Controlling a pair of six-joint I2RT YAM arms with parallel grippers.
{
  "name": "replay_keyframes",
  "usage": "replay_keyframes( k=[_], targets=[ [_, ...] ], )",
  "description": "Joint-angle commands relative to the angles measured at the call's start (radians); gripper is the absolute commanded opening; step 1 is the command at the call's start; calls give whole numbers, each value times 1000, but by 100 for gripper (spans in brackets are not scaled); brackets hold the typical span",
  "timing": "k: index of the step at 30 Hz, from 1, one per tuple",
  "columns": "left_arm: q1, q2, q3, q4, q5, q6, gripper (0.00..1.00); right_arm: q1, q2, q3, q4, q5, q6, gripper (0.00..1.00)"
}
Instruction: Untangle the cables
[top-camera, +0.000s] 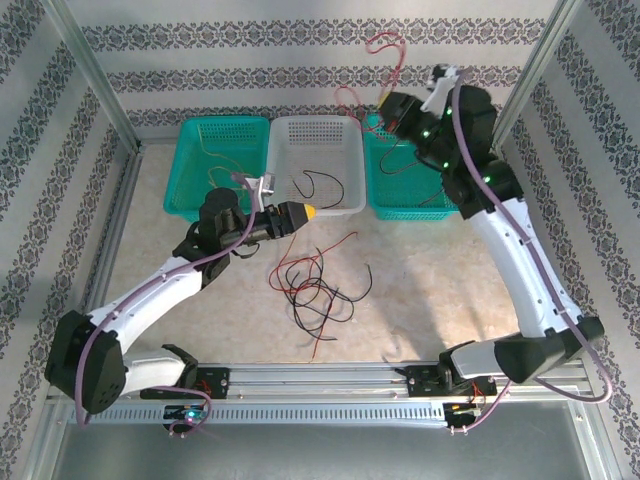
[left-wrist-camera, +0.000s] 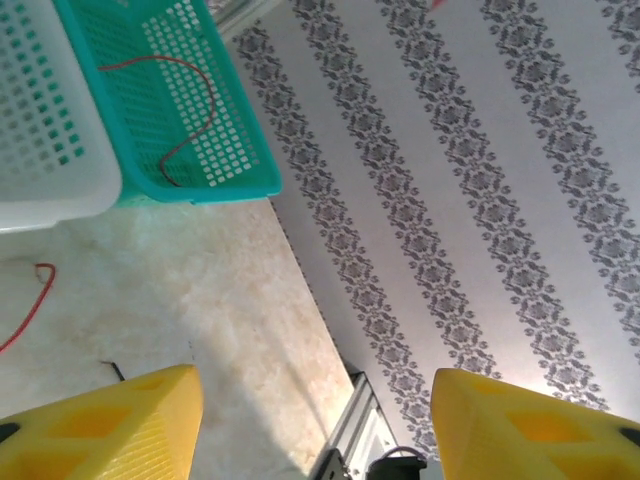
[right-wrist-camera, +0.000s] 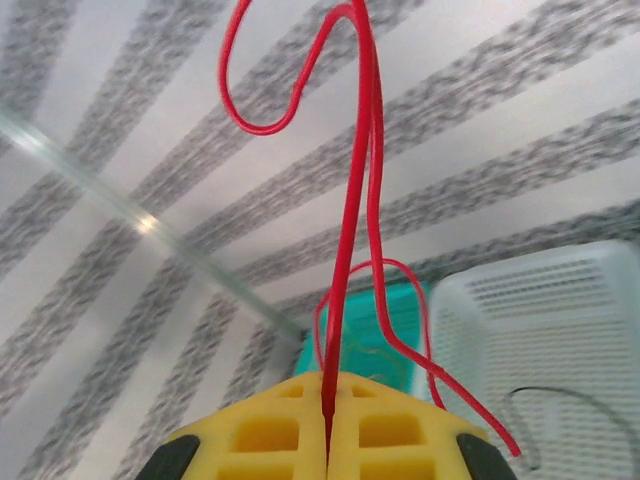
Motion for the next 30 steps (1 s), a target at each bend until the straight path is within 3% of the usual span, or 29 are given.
replay_keyframes(
  k=[1,5,11,16,18,19,25,30],
  targets=[
    [-4,-59,65,-229,-116,162,64,-84,86,92,-161,53,-37,0],
    [6,-105,77,-427,-265,240,66,-171,210,150,-218,62,-72,0],
    [7,-146,69,-544,-326,291,66,-243,446,269,-269,42,-107,1],
    [9,-165,78,-593,-364,307,67,-265,598,392,-376,30,-110,33],
    [8,-165,83,-609,-370,319,67,-261,579,358,-349,25,-108,45],
    [9,-164,86,-618,-372,326,67,-259,565,342,-340,26,-105,46],
    [8,-117,95,-635,-386,356,69,-201,414,205,-335,69,-124,47],
    [9,-21,96,-618,-378,344,67,-67,184,-98,-293,128,-129,47]
  ],
)
